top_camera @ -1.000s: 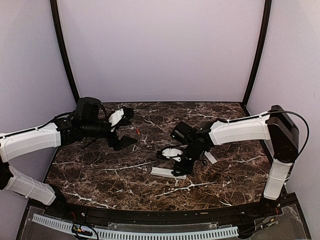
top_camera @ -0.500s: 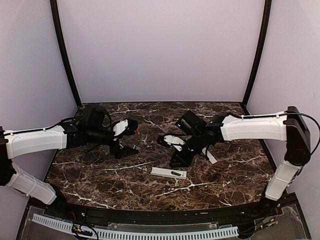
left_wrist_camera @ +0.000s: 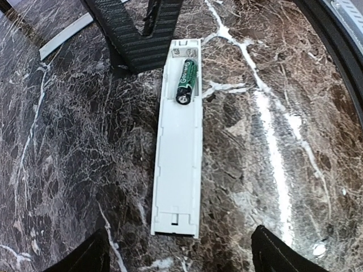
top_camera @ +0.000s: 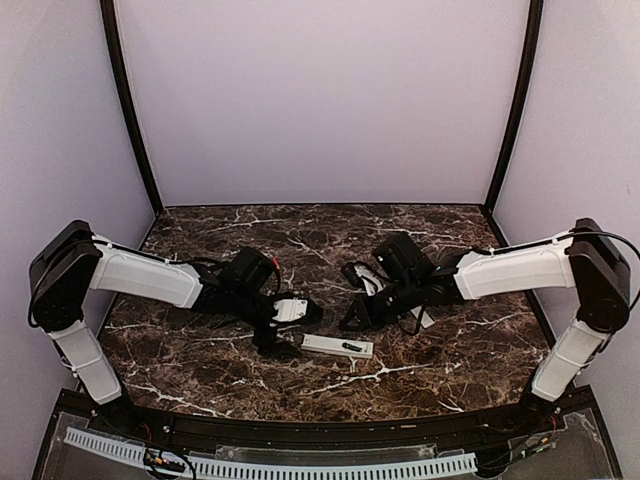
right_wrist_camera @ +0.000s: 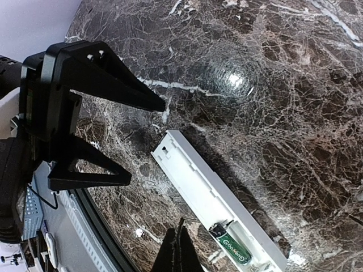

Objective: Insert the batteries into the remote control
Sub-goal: Load the battery into the battery compartment.

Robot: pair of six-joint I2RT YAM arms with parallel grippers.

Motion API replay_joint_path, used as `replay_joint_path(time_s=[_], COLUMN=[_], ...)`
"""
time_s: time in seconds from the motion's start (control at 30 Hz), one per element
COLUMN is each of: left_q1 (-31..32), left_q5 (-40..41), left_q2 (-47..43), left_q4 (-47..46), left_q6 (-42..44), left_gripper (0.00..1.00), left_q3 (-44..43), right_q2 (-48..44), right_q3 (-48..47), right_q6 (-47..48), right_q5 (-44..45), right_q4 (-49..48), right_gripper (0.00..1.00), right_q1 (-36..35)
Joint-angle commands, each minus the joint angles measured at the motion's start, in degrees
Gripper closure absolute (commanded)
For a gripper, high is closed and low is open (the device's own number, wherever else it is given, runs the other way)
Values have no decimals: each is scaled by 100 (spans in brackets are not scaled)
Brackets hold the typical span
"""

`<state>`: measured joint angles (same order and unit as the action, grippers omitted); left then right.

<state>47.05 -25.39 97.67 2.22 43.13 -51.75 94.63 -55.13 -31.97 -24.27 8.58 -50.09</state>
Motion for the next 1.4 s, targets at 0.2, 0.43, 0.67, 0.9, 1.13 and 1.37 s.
replay_joint_path(time_s=[0.2,0.43,0.67,0.9,1.13,1.37], left_q1=[78,142,190,193,200,216], left_q5=[9,-2,-63,-91,-97,-75], left_q2=[632,912,989,1042,1064,1078], left_q4=[-412,-667,-439,-403,-253,-253], left_q6=[267,-28,160,121,156,160], left_gripper=[18,25,38,48,52,53], left_q3=[-306,-360,-368,-413,-493,-489], right_q2=[601,615,692,724,695,633], right_q3=[-67,-117,-70,-98,-24,60], right_q6=[-842,-954,-988,-938,-943,-949], right_q5=[68,224,346,515,604,594], right_q4=[-485,-348,-200,9,73,95], right_gripper=[100,100,100,100,100,100], right_q1=[-172,-234,-273,-274,-273,-273])
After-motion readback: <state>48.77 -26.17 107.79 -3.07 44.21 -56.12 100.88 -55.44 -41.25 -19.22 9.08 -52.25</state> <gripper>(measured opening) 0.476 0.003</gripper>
